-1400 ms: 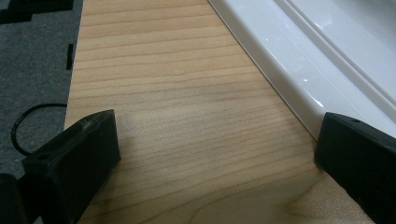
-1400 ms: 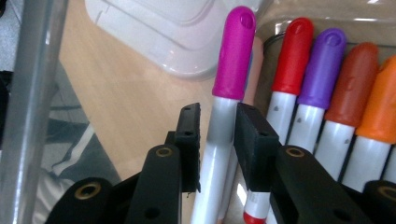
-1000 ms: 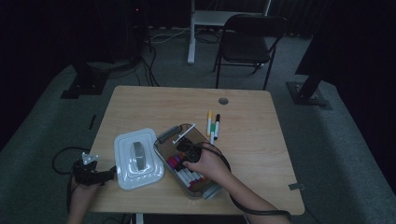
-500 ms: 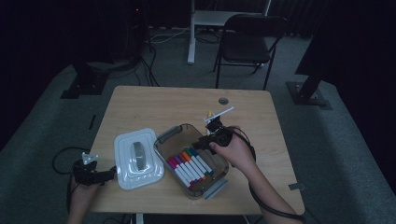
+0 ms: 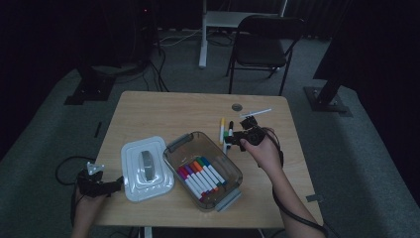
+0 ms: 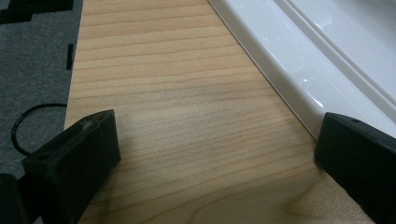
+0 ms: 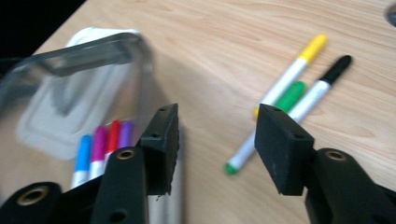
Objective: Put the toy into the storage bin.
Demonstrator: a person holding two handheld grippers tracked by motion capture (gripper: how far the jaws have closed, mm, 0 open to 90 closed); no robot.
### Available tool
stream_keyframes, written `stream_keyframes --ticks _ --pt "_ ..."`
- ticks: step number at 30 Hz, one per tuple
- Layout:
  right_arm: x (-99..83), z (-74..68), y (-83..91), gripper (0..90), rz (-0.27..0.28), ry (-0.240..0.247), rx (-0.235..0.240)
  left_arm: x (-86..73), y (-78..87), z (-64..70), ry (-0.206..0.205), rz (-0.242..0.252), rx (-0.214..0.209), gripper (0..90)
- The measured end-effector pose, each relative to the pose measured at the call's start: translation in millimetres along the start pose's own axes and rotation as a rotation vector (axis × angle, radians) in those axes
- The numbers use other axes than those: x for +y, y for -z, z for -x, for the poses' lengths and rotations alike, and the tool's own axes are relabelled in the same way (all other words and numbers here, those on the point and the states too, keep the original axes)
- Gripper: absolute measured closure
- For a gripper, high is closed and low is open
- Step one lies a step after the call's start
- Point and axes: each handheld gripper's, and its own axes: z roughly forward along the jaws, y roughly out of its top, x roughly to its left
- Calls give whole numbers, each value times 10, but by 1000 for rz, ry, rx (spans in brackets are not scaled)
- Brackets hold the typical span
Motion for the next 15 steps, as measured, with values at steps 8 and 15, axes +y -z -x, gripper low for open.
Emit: stream_keyframes --ticks 8,15 --pt "-31 358 -342 488 -41 -79 -97 0 0 0 0 0 0 5" --pt "-2 592 -654 509 -53 -172 -162 0 0 0 0 0 0 6"
